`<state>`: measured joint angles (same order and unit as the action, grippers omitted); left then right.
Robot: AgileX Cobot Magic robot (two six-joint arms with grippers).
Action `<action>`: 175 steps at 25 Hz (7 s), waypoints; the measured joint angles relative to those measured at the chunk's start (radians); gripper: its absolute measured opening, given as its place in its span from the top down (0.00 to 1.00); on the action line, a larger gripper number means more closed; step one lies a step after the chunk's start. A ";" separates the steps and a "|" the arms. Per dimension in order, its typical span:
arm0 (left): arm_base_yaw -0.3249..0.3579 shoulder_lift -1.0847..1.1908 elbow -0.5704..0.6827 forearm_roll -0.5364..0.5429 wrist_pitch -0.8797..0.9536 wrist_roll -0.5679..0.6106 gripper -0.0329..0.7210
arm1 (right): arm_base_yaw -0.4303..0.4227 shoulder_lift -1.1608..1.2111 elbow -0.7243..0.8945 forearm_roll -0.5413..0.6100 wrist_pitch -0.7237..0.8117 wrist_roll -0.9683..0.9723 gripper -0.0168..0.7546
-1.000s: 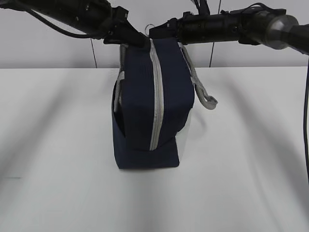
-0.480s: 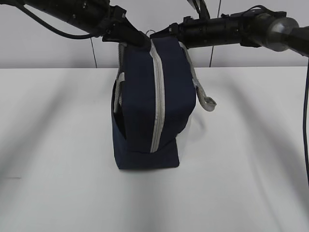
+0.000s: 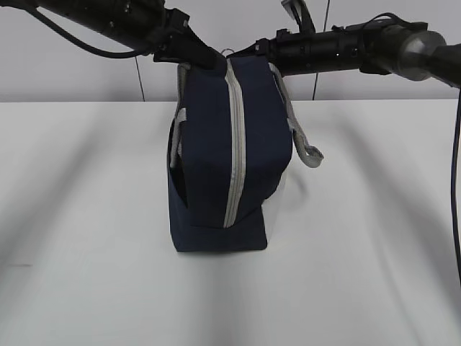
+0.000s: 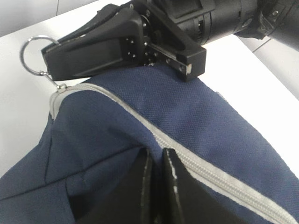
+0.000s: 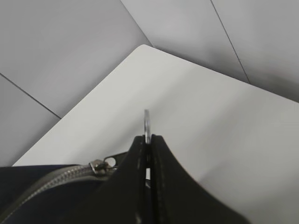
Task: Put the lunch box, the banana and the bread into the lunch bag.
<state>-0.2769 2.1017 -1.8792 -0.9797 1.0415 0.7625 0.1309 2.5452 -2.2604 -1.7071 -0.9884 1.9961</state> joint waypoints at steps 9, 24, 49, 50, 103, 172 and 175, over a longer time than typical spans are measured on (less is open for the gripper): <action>-0.002 0.000 0.000 -0.002 -0.008 -0.007 0.96 | -0.013 0.008 0.000 0.022 -0.023 0.002 0.93; -0.002 -0.006 -0.001 0.091 -0.066 -0.160 0.47 | -0.041 -0.074 -0.127 -0.144 -0.106 0.127 0.31; -0.038 -0.391 0.019 0.672 0.203 -0.700 0.39 | -0.041 -0.637 0.380 -0.144 -0.244 0.398 0.37; -0.050 -0.424 0.042 0.675 0.205 -0.704 0.39 | -0.041 -0.669 0.436 -0.144 -0.244 0.393 0.37; -0.074 -2.018 1.356 0.980 0.071 -0.725 0.56 | -0.041 -1.753 1.709 -0.144 0.122 0.333 0.38; -0.074 -2.018 1.356 0.980 0.070 -0.725 0.64 | 0.396 -2.216 1.721 1.828 2.132 -2.154 0.41; -0.074 -2.018 1.356 0.980 0.067 -0.725 0.64 | 0.396 -2.281 1.756 1.824 2.131 -2.154 0.41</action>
<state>-0.3511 0.0836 -0.5229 0.0000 1.1088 0.0379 0.5270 0.2640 -0.5047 0.1169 1.1421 -0.1580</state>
